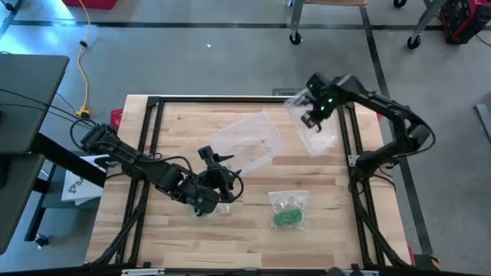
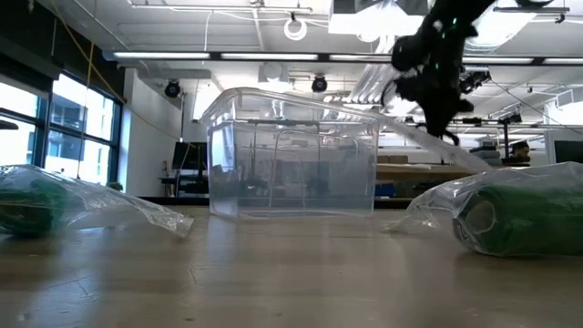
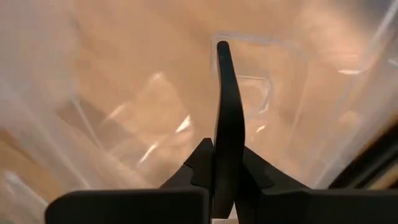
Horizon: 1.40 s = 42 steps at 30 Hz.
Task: Roll bandage
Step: Open the transparent bin, then put the transparent zip bag with the green bandage into the transparent bin
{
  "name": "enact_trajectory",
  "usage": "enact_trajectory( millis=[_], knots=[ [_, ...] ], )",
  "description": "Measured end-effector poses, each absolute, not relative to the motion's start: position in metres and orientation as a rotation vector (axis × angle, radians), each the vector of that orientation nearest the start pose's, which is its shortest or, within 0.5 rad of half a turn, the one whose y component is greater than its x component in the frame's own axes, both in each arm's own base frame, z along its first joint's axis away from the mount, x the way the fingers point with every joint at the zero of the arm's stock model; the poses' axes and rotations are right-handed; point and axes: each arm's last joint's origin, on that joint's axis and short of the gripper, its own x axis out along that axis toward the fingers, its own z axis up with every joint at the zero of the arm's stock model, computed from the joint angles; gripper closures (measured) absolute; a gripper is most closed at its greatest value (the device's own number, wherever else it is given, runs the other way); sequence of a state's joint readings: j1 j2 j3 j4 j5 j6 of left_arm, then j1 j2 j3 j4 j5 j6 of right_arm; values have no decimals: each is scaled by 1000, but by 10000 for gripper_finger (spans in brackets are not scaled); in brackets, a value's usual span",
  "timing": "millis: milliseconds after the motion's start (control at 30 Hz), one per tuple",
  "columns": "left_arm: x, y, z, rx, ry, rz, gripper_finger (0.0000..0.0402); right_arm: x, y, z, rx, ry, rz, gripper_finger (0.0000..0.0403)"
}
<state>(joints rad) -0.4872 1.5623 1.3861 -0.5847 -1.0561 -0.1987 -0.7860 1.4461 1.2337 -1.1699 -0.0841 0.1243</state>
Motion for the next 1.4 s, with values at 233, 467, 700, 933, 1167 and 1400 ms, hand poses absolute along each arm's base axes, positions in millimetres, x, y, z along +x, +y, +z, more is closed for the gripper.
enact_trajectory(
  millis=[233, 467, 700, 933, 1167, 1400],
  knots=[
    [298, -134, 324, 336, 511, 591, 161, 186, -170, 195, 825, 1430, -524, 386],
    [298, -133, 323, 315, 514, 593, 161, 185, -165, 168, 778, 1431, -515, 351],
    [297, -134, 322, 290, 526, 574, 161, 190, -169, 190, 751, 1413, -498, 283],
    [280, -137, 310, 162, 624, 581, 161, 186, -143, 245, 652, 1266, -489, 255],
    [266, -150, 280, 50, 582, 625, 161, 168, -55, 260, 514, 966, -290, 254],
    [271, -154, 249, -11, 523, 573, 161, 156, 11, 188, 770, 766, 38, 253]
  ],
)
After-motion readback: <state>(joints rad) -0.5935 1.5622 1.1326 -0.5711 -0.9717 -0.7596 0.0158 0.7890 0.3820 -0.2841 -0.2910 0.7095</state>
